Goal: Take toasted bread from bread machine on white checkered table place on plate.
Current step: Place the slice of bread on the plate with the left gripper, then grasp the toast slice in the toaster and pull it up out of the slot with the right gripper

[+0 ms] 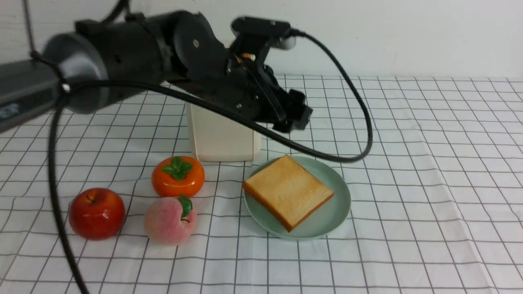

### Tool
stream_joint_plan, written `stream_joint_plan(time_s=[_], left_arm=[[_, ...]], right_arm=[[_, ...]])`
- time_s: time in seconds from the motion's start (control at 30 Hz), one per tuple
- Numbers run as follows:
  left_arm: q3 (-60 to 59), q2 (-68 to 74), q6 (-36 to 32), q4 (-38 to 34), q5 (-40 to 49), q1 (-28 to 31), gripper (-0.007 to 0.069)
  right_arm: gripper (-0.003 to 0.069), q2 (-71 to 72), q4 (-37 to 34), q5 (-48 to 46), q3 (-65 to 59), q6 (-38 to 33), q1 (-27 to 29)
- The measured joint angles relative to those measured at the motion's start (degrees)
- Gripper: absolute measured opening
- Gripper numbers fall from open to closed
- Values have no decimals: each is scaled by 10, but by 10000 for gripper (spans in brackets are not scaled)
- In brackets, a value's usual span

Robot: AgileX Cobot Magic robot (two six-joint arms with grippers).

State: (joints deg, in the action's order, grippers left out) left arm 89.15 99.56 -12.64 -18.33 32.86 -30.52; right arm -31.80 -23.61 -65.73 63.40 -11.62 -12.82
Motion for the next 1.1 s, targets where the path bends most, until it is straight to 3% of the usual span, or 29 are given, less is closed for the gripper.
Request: stream_joint_plan(time_s=[0.03, 0.1, 0.13, 0.2, 0.27, 0.5, 0.6, 0.7, 0.83, 0.97, 1.07, 1.1], left_arm=[[0, -16, 16, 13, 7, 0, 418], [0, -62, 61, 47, 39, 0, 250], [0, -70, 69, 55, 45, 0, 214], [-1, -119, 110, 108, 87, 0, 29], [-17, -162, 139, 147, 103, 0, -13], [-156, -337, 228, 233, 75, 0, -13], [-232, -420, 253, 250, 40, 0, -13], [-305, -491, 267, 262, 1, 0, -13], [-385, -565, 278, 263, -47, 0, -13], [-421, -598, 290, 264, -68, 0, -13], [-437, -612, 298, 264, -82, 0, -13], [-440, -615, 298, 264, -86, 0, -13]], right_arm=[[12, -2, 0, 3, 0, 2, 0], [12, -16, 1, 5, 1, 9, 0], [12, -21, 2, 5, 1, 10, 0], [12, -64, 2, 16, 1, 14, 0], [12, -103, -1, 32, 2, 14, 0], [12, -261, -60, 88, 31, 5, -10], [12, -337, -72, 112, 78, -6, -58], [13, -421, -48, 135, 143, -2, -117], [28, -553, 48, 178, 277, 55, -191], [79, -647, 104, 206, 368, 112, -210], [184, -741, 145, 224, 454, 165, -213], [250, -790, 168, 232, 504, 194, -212]])
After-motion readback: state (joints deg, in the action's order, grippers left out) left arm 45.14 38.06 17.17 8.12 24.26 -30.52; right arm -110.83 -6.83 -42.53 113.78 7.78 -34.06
